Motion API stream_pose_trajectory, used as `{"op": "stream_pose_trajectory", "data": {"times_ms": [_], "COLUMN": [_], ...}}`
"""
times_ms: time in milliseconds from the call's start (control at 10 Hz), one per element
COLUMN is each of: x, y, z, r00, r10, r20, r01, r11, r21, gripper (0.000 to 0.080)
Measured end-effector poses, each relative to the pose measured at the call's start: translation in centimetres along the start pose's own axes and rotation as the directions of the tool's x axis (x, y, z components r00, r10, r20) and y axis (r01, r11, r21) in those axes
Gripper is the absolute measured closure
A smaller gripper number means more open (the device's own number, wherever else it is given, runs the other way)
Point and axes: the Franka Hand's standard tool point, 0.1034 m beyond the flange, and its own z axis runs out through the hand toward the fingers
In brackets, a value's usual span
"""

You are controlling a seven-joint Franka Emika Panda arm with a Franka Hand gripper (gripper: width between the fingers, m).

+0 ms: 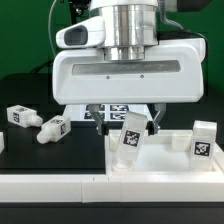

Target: Assemble square table

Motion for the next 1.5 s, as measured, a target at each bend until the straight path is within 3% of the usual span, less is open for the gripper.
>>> {"op": "stream_pose_trajectory", "data": {"times_ms": [100,200,500,900,1300,1500], "x": [0.0,0.0,1.0,1.1,0.9,0.9], "y": [0.0,0.1,0.6,0.4,0.7,0.7], "z": [0.0,-0.1,0.0,0.3,0.3,0.3], "r00": [1.0,0.998,0.955,0.677,0.368,0.367], "r10": [0.031,0.066,0.293,0.734,0.928,0.929], "r20": [-0.001,-0.001,0.048,0.053,0.051,0.051], "r01": [-0.031,-0.066,-0.293,-0.735,-0.93,-0.93], "r11": [1.0,0.998,0.956,0.678,0.369,0.367], "r21": [0.0,-0.001,-0.001,-0.004,0.003,0.001], "gripper": [0.0424,0.0504,0.0509,0.0509,0.0509,0.0509]}}
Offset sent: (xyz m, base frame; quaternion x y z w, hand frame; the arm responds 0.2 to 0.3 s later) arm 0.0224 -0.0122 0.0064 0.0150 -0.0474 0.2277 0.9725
